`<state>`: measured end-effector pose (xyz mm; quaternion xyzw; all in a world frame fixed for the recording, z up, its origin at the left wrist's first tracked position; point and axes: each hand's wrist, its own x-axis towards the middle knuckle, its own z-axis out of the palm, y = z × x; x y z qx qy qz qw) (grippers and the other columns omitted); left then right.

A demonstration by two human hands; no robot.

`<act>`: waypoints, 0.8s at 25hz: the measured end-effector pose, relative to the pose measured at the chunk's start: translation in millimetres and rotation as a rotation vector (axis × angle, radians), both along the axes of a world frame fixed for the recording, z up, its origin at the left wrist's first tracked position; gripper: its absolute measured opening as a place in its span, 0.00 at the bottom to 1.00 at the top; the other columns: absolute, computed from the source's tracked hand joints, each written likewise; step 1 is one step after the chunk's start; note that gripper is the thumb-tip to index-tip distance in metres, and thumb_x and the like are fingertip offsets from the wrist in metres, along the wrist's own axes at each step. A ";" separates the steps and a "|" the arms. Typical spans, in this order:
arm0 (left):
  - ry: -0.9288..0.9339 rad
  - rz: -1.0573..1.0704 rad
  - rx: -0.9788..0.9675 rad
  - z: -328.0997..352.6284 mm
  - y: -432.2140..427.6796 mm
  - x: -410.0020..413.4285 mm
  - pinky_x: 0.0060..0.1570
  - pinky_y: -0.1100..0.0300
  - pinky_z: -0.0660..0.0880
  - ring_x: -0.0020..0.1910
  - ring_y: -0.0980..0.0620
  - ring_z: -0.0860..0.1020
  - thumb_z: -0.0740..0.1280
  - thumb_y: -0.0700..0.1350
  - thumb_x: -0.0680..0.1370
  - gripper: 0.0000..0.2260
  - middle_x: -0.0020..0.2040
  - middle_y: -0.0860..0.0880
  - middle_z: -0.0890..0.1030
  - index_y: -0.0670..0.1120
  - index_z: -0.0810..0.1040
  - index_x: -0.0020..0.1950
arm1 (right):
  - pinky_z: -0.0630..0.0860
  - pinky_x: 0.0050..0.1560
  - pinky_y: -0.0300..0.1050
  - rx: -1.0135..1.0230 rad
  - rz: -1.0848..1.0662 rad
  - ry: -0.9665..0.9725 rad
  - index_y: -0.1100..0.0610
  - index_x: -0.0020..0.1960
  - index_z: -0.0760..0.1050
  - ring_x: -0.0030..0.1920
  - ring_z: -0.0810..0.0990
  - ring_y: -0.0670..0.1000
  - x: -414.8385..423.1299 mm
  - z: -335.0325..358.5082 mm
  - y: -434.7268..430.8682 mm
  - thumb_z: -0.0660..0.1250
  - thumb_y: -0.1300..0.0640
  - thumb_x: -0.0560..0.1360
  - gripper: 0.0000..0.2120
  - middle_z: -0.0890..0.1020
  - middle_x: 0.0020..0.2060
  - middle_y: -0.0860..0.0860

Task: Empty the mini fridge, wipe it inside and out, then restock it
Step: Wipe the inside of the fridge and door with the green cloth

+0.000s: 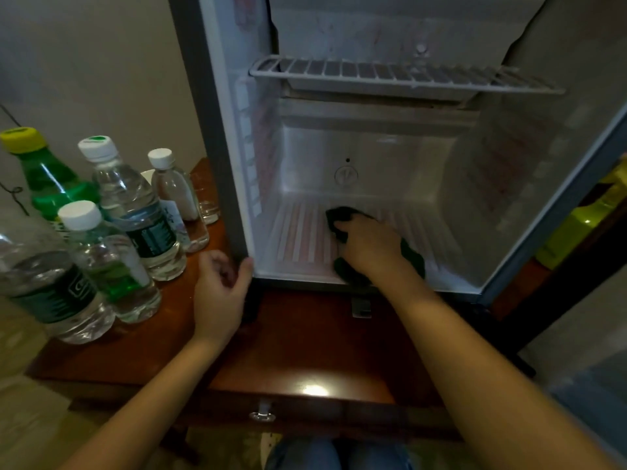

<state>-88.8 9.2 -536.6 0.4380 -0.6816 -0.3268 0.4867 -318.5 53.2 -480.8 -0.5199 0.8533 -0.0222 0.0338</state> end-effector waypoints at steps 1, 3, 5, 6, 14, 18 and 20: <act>-0.073 -0.016 0.029 -0.9 -7.2 -3.4 0.44 0.58 0.73 0.44 0.52 0.76 0.69 0.61 0.70 0.25 0.47 0.49 0.76 0.45 0.68 0.56 | 0.71 0.60 0.59 -0.019 0.013 0.004 0.43 0.74 0.61 0.66 0.65 0.63 13.1 0.0 21.8 0.60 0.56 0.77 0.27 0.64 0.72 0.51; -0.188 -0.068 0.008 -1.6 -21.4 -11.8 0.50 0.59 0.73 0.55 0.53 0.74 0.73 0.59 0.68 0.33 0.57 0.49 0.75 0.44 0.67 0.64 | 0.71 0.61 0.60 0.030 0.049 0.008 0.43 0.75 0.58 0.67 0.61 0.65 30.4 3.9 57.8 0.61 0.58 0.76 0.30 0.60 0.74 0.49; -0.182 -0.058 0.015 -2.1 -30.9 -17.5 0.48 0.60 0.73 0.54 0.52 0.76 0.74 0.55 0.69 0.30 0.57 0.47 0.77 0.43 0.70 0.65 | 0.69 0.63 0.60 0.032 0.083 0.011 0.42 0.75 0.55 0.68 0.60 0.65 27.7 9.2 50.3 0.62 0.55 0.77 0.30 0.58 0.75 0.49; -0.169 -0.033 0.023 -2.0 -32.6 -19.7 0.47 0.59 0.73 0.53 0.51 0.76 0.74 0.54 0.70 0.28 0.56 0.47 0.78 0.43 0.71 0.64 | 0.69 0.64 0.60 0.013 0.097 0.032 0.43 0.76 0.55 0.69 0.61 0.64 18.1 5.1 33.5 0.62 0.54 0.77 0.30 0.58 0.75 0.50; -0.124 -0.021 -0.074 -1.6 -30.9 -22.9 0.48 0.55 0.74 0.50 0.52 0.75 0.74 0.51 0.70 0.23 0.51 0.51 0.77 0.45 0.73 0.60 | 0.72 0.61 0.55 -0.045 0.106 -0.022 0.47 0.70 0.67 0.64 0.70 0.58 31.1 7.9 -64.2 0.63 0.54 0.76 0.23 0.72 0.67 0.52; -0.166 -0.055 -0.047 -2.9 -31.3 -19.9 0.48 0.54 0.76 0.51 0.47 0.78 0.72 0.55 0.69 0.25 0.53 0.46 0.79 0.45 0.73 0.61 | 0.69 0.62 0.61 -0.019 0.278 -0.026 0.43 0.74 0.59 0.67 0.62 0.65 67.6 6.9 -7.2 0.65 0.52 0.75 0.30 0.62 0.73 0.50; -0.173 -0.036 -0.034 -0.9 -27.7 -21.3 0.49 0.56 0.73 0.54 0.45 0.78 0.73 0.50 0.72 0.24 0.56 0.43 0.79 0.42 0.72 0.63 | 0.67 0.65 0.63 0.053 0.101 -0.053 0.41 0.75 0.56 0.69 0.63 0.64 25.3 15.1 17.6 0.72 0.50 0.70 0.39 0.60 0.74 0.50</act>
